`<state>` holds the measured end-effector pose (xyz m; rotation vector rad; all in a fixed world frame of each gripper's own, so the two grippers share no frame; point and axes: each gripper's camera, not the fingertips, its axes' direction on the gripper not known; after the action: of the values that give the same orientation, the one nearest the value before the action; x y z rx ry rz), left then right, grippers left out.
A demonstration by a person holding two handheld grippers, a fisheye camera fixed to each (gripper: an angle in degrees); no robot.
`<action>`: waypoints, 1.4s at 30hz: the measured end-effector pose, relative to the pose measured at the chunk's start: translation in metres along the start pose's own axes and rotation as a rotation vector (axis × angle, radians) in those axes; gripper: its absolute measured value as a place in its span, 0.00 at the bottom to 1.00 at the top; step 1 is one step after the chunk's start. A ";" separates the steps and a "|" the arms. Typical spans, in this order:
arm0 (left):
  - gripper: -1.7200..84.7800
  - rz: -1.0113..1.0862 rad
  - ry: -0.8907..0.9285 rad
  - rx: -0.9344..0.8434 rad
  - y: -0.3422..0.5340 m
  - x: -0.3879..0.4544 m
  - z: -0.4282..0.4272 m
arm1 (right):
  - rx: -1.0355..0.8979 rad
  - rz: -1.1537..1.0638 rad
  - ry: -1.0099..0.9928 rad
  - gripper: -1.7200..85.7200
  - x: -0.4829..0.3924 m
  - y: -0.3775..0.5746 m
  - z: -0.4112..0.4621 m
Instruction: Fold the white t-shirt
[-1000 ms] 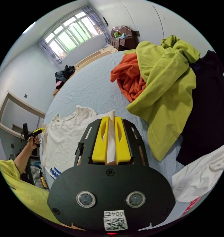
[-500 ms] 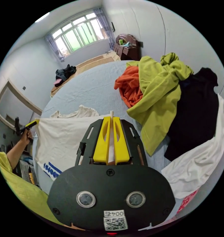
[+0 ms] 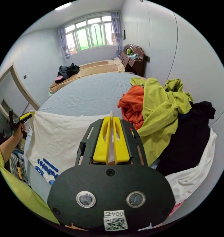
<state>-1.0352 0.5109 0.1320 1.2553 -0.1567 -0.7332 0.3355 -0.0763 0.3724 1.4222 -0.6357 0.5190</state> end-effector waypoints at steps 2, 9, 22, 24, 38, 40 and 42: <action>0.04 -0.011 0.013 -0.038 0.003 -0.002 0.013 | -0.060 0.035 0.029 0.04 0.008 -0.005 0.022; 0.05 -0.222 0.086 -0.148 0.015 -0.042 0.039 | -0.294 0.229 0.264 0.08 0.043 -0.010 0.054; 0.09 -0.176 0.473 -0.139 0.127 -0.071 -0.066 | -0.264 0.160 -0.379 0.10 0.086 0.160 -0.122; 0.10 -0.146 0.515 -0.182 0.170 -0.050 -0.086 | -0.289 0.166 -0.399 0.11 0.090 0.191 -0.133; 0.13 -0.056 0.475 -0.303 0.250 -0.001 -0.120 | -0.422 -0.036 -0.360 0.11 0.075 0.215 -0.171; 0.13 -0.042 0.474 -0.285 0.249 0.002 -0.124 | -0.427 -0.042 -0.352 0.10 0.074 0.214 -0.178; 0.13 -0.025 0.484 -0.260 0.249 0.005 -0.128 | -0.439 -0.040 -0.351 0.09 0.074 0.213 -0.183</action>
<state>-0.8650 0.6402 0.3125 1.1504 0.3408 -0.4369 0.2629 0.1221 0.5724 1.1091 -0.9357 0.0828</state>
